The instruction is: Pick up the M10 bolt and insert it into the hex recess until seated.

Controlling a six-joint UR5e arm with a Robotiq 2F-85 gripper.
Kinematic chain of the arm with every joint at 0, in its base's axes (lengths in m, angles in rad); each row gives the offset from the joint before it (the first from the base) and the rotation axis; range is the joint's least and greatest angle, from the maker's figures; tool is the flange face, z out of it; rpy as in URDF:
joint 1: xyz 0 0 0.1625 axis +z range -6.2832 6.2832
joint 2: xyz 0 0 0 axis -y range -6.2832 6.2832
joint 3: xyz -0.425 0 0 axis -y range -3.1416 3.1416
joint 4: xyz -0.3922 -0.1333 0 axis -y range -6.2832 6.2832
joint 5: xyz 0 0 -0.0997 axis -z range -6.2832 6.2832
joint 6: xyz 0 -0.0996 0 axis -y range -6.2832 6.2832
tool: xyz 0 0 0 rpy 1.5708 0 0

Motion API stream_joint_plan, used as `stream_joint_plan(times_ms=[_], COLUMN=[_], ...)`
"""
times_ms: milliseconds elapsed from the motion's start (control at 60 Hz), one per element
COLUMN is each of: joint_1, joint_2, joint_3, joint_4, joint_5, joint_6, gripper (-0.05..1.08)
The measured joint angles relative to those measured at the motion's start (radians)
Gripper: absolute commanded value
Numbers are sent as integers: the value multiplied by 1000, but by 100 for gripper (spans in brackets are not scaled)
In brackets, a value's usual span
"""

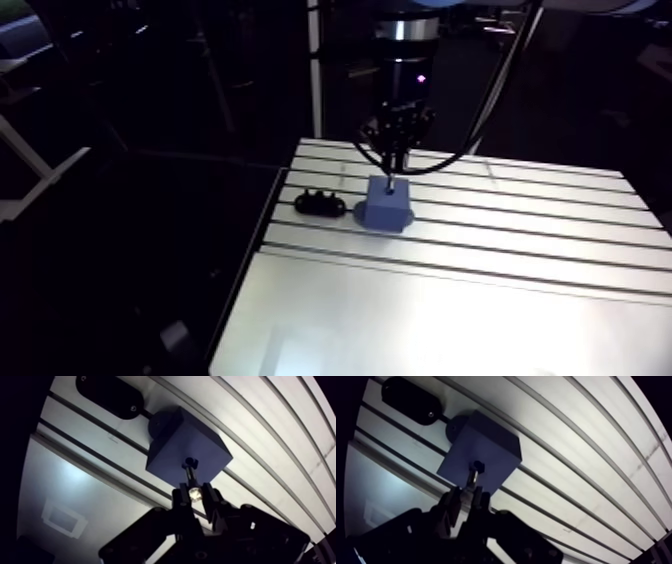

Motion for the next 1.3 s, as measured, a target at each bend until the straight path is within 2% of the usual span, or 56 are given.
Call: stream_joint_plan(times_ms=[1300], joint_1=[-1], joint_2=[28], joint_3=[-3], joint_4=[-10], joint_5=[-1], joint_6=[-1], gripper=[108])
